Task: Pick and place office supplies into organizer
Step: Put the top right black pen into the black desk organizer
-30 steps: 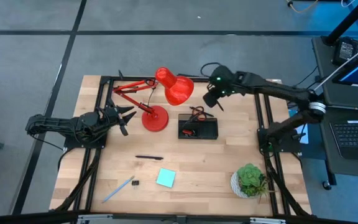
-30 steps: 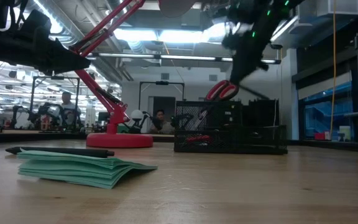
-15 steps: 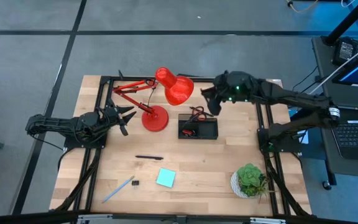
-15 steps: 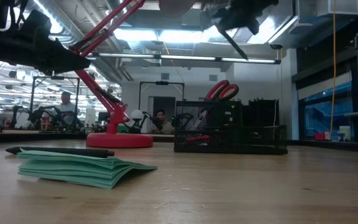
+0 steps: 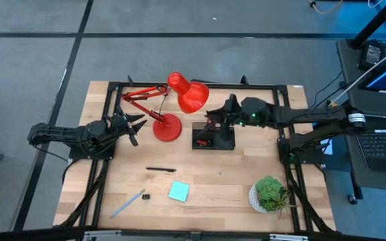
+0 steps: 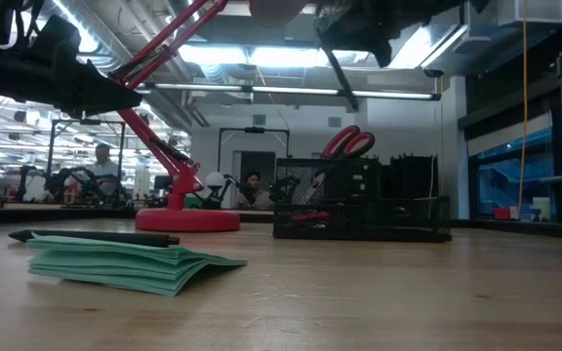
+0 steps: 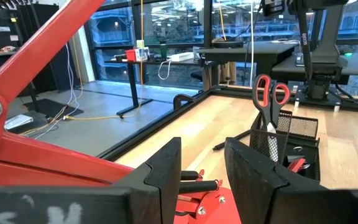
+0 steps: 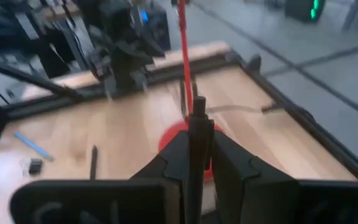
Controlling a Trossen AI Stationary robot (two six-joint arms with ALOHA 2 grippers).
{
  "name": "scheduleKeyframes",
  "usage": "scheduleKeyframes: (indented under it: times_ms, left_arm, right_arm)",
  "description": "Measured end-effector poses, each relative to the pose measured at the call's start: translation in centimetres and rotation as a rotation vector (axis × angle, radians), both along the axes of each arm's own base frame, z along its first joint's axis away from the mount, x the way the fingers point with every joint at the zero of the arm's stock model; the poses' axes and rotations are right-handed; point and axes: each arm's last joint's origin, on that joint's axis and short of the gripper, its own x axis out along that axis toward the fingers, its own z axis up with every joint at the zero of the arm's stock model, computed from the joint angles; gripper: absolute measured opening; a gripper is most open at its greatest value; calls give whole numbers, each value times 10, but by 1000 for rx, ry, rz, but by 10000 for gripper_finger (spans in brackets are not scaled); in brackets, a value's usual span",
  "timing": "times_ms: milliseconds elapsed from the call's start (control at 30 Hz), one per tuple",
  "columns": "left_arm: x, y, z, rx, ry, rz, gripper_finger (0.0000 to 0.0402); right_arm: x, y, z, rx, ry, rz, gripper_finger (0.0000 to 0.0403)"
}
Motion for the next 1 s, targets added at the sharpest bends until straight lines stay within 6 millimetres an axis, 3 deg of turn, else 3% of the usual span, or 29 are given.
scheduleKeyframes:
  times_ms: [433,1000]
  left_arm:
    - [0,0,0,0,0,0,118]
    - [0,0,0,0,0,1,118]
  right_arm:
    - [-6,1,-43,-147,-121,33,54]
    - [17,-1,-79,-218,-16,64,54]
